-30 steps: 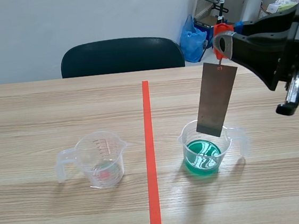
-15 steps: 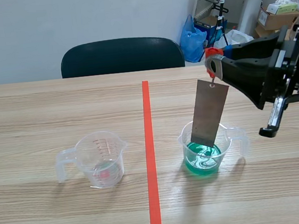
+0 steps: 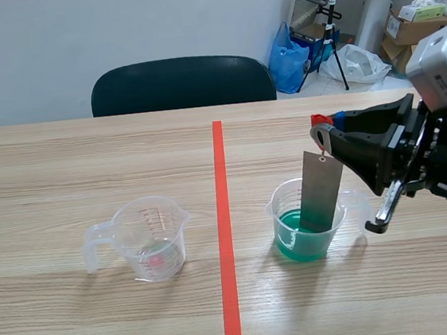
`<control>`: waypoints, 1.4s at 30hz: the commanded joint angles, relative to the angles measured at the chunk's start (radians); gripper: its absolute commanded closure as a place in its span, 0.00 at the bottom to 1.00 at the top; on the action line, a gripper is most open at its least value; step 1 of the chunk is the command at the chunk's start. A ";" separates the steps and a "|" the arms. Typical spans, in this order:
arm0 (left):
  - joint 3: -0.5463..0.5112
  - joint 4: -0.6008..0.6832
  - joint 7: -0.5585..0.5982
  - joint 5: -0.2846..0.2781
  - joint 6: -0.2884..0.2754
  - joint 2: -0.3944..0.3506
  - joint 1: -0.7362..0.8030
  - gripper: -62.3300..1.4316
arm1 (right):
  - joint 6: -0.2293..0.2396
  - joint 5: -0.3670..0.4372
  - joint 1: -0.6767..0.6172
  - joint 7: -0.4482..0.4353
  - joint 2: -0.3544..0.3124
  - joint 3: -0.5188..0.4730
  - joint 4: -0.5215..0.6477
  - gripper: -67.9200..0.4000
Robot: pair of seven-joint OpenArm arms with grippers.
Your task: Do the redox reaction experiment
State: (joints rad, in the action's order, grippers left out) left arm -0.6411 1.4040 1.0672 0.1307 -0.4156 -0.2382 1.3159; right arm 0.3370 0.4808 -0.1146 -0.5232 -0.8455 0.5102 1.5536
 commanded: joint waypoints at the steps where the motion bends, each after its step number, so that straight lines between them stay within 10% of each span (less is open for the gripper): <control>1: 0.001 0.009 0.014 -0.014 0.002 0.002 0.001 0.00 | 0.001 -0.003 0.009 -0.029 0.007 -0.005 -0.005 0.98; 42: 0.001 0.009 0.014 -0.014 0.003 0.002 0.001 0.00 | 0.001 -0.096 0.010 -0.129 0.076 -0.005 -0.085 0.98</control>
State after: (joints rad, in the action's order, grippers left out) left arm -0.6411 1.4040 1.0672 0.1307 -0.4156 -0.2382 1.3159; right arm 0.3370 0.3737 -0.1146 -0.6289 -0.7563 0.5102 1.4574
